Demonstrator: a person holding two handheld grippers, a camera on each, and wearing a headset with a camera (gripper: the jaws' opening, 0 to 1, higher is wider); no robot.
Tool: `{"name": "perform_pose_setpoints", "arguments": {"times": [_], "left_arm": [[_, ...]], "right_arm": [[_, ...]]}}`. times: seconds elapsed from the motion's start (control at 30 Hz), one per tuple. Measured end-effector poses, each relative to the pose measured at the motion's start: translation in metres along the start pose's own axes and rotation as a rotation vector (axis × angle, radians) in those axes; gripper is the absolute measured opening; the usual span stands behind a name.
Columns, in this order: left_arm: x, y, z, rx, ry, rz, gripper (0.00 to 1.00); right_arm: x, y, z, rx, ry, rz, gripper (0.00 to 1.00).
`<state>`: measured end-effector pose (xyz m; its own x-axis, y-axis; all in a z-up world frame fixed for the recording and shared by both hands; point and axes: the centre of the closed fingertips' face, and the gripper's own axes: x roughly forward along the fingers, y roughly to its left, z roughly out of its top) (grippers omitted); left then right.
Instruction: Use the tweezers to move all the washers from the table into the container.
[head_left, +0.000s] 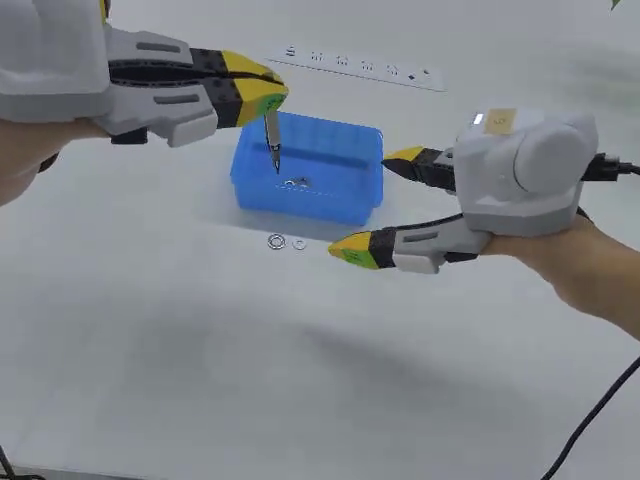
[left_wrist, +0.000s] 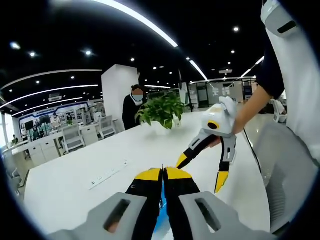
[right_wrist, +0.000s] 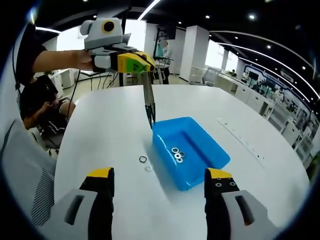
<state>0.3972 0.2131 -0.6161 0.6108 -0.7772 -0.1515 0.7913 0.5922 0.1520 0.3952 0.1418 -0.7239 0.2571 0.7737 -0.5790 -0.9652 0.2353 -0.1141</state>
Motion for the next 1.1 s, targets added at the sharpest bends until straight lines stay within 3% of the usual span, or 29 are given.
{"name": "perform_pose_setpoints", "arguments": {"times": [0.27,0.4,0.47,0.6,0.73,0.93,1.1], "left_arm": [[-0.003,-0.017,-0.005,-0.01,-0.042,-0.027,0.04],[-0.002,-0.022,-0.017,-0.032,-0.024,-0.031,0.04],[-0.001,-0.023,-0.021,-0.042,-0.024,-0.031,0.04],[0.001,-0.026,-0.034,-0.061,0.0,-0.039,0.04],[0.003,-0.027,-0.045,-0.075,0.016,-0.043,0.04],[0.008,-0.027,-0.052,-0.085,0.017,-0.034,0.04],[0.013,-0.026,-0.062,-0.081,0.034,-0.035,0.04]], "right_arm": [[-0.011,0.013,-0.028,0.036,0.032,0.005,0.86],[-0.012,0.023,-0.039,0.051,0.048,0.007,0.93],[-0.012,0.02,-0.043,0.046,0.059,-0.036,0.99],[-0.011,0.027,-0.047,0.1,0.041,-0.031,1.0],[-0.009,0.031,-0.055,0.094,0.056,-0.02,1.0],[-0.009,0.027,-0.05,0.134,0.022,-0.06,1.0],[-0.009,0.029,-0.043,0.191,-0.021,-0.056,1.0]]}}
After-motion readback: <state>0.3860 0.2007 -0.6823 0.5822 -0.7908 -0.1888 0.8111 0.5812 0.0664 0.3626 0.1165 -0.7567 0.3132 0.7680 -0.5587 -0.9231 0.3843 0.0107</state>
